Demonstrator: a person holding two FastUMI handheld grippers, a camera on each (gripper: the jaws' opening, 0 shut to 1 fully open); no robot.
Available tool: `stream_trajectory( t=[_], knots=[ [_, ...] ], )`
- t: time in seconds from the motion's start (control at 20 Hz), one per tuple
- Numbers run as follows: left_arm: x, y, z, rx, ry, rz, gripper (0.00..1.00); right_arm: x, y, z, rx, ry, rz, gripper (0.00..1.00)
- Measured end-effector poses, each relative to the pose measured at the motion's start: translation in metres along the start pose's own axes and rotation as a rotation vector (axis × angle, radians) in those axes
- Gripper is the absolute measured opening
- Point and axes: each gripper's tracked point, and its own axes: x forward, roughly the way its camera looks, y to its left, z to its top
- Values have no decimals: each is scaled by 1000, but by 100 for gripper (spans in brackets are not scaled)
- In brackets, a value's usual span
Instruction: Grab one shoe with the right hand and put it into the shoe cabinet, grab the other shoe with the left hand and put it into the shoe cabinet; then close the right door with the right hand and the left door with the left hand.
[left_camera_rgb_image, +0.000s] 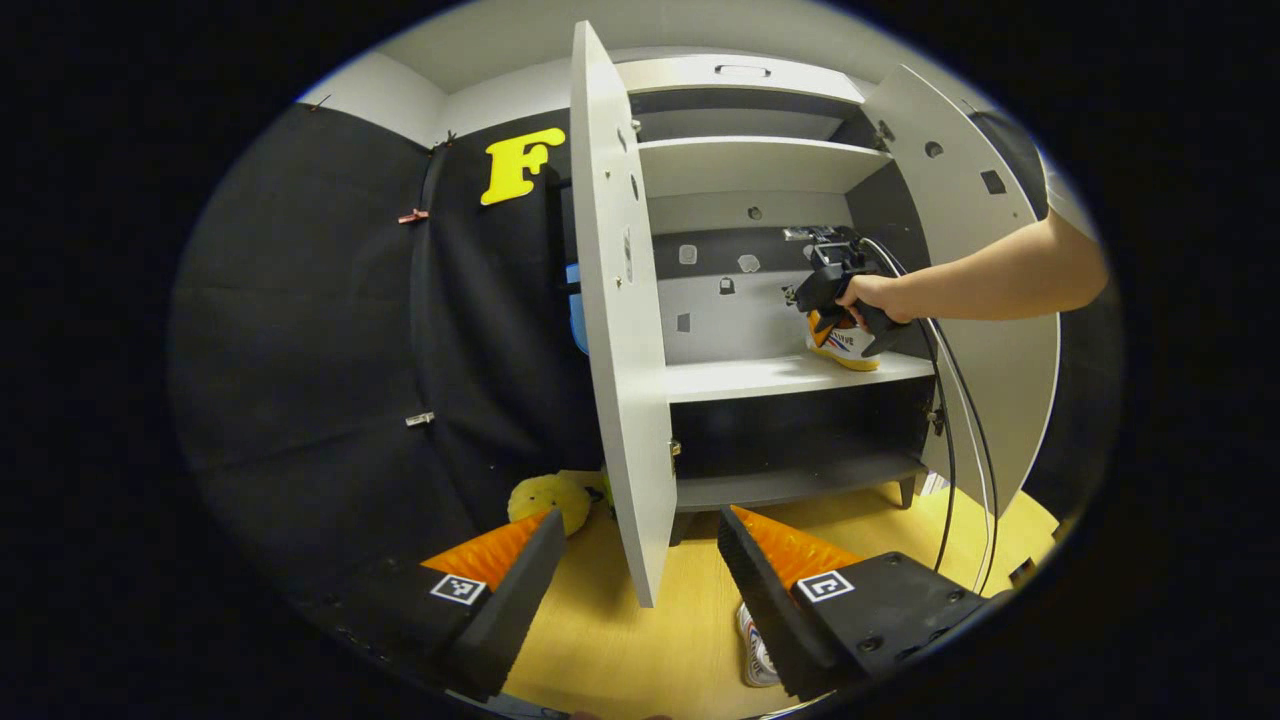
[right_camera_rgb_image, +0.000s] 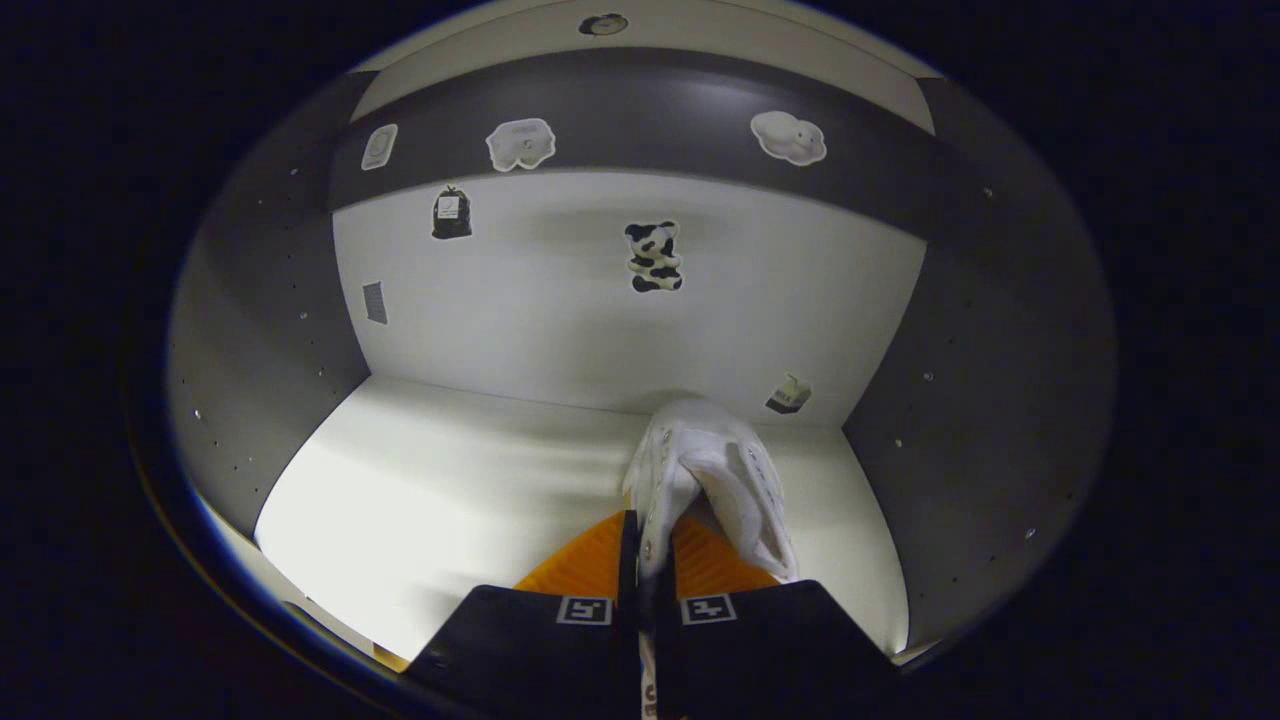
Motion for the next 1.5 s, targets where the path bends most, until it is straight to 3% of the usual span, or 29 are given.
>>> stream_trajectory(
  t=[0.15,0.3,0.35,0.45,0.5,0.75,0.95,1.05,1.25,1.5],
  knots=[
    [-4,-2,-2,-62,8,-9,96,-16,1,5,2,-42,1,27],
    [-5,-9,-10,-70,28,-29,97,-54,13,17,51,-141,53,56],
    [-6,-10,-12,-70,34,-36,97,-67,12,20,57,-175,53,58],
    [-8,-15,-16,-72,40,-57,97,-99,13,24,58,-255,63,79],
    [-7,-16,-18,-72,43,-65,97,-115,13,25,60,-292,70,96],
    [-7,-24,-30,-56,65,-107,97,-182,10,-5,125,-399,116,99],
    [-5,-30,-51,-58,110,-135,97,-224,-8,-67,83,-432,72,99],
    [-2,-33,-66,-53,141,-146,97,-243,-6,-108,80,-417,94,98],
    [5,-44,-99,-63,213,-175,97,-266,-11,-201,40,-325,97,98],
    [16,-57,-147,-108,332,-205,97,-293,-56,-319,146,-108,33,98]
  ],
)
